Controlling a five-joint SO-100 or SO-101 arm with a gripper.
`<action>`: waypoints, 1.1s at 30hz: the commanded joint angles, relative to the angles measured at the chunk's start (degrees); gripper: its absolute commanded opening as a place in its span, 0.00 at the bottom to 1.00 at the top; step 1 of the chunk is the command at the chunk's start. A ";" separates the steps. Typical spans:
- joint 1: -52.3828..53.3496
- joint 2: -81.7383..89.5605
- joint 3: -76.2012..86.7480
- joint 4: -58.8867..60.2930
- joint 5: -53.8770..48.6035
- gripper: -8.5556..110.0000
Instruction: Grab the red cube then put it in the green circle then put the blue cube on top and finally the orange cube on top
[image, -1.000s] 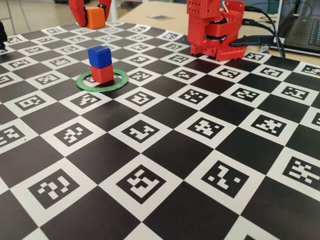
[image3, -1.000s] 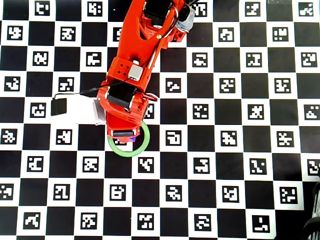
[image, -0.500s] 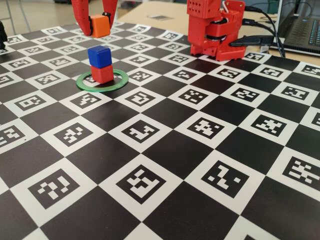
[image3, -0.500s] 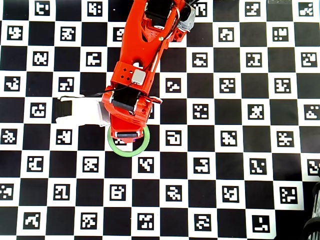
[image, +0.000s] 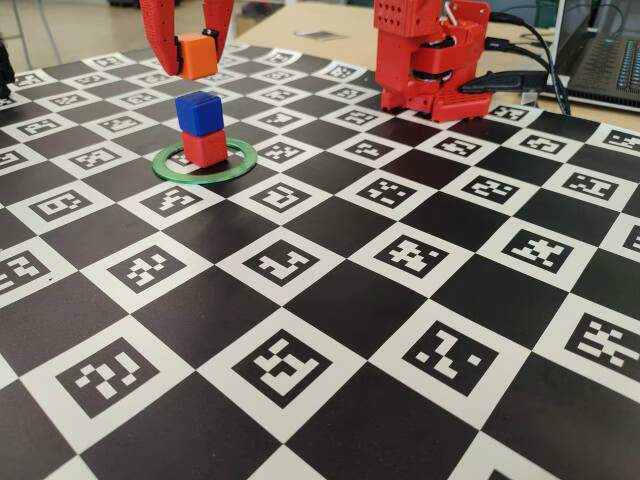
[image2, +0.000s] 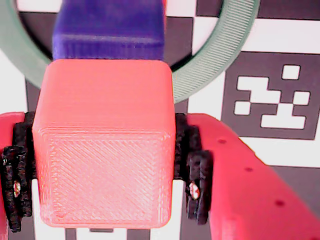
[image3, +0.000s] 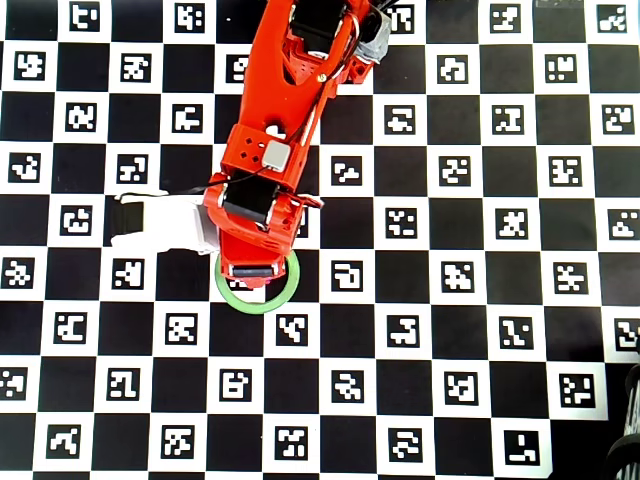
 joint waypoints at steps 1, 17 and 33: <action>0.00 4.39 -0.44 -0.79 0.62 0.14; -0.09 3.96 1.05 -2.55 1.93 0.14; -0.09 4.13 2.29 -2.99 1.93 0.14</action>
